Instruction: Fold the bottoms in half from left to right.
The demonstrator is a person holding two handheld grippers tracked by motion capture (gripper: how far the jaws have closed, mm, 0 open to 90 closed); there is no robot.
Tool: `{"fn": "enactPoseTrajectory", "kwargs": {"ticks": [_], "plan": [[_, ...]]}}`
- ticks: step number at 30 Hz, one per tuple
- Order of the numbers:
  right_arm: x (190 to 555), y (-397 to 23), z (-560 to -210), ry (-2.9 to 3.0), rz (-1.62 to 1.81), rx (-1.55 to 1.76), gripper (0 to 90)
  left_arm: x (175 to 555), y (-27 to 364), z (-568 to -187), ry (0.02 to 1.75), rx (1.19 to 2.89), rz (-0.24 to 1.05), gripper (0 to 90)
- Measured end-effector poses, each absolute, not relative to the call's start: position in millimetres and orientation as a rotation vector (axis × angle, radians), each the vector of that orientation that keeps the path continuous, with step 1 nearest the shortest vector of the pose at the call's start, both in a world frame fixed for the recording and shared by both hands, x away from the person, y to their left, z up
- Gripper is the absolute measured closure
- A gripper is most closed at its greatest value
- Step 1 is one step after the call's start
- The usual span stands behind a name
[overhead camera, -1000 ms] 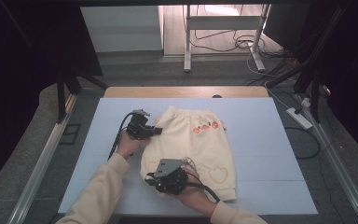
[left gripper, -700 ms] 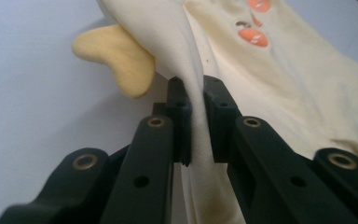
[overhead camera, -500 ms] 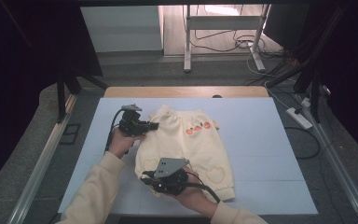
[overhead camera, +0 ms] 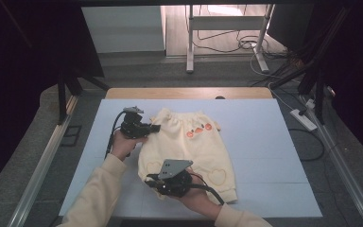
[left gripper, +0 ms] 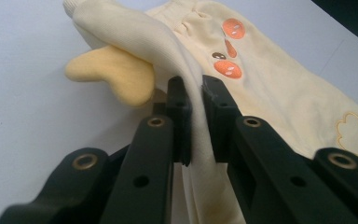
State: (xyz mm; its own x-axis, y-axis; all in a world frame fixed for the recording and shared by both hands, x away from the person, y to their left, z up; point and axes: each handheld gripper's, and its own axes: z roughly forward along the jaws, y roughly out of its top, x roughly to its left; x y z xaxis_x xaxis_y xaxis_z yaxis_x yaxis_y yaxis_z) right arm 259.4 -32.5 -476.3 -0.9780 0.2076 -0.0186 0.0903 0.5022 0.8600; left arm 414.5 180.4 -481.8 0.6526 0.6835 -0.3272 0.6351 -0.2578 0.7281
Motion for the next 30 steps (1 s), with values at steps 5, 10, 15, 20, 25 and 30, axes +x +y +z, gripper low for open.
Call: {"fn": "enactPoseTrajectory", "kwargs": {"ticks": [5, 10, 15, 20, 25, 30], "plan": [[260, -35, -476, 2.615, 1.492, 0.269, 77.5, 414, 180, -482, 1.03, 1.966, 0.071, 81.7], [260, -39, -476, 2.612, 1.488, 0.275, 77.5, 414, 178, -482, 1.031, 1.964, 0.079, 81.7], [263, -45, -478, 2.607, 1.488, 0.304, 77.5, 414, 178, -482, 1.031, 1.966, 0.087, 81.7], [263, -50, -475, 2.597, 1.493, 0.317, 77.5, 413, 177, -482, 1.023, 1.961, 0.103, 81.7], [263, -58, -473, 2.584, 1.503, 0.35, 77.5, 412, 175, -481, 1.017, 1.961, 0.116, 81.7], [263, -68, -473, 2.575, 1.499, 0.367, 77.5, 411, 173, -481, 1.016, 1.958, 0.118, 81.7]]}}
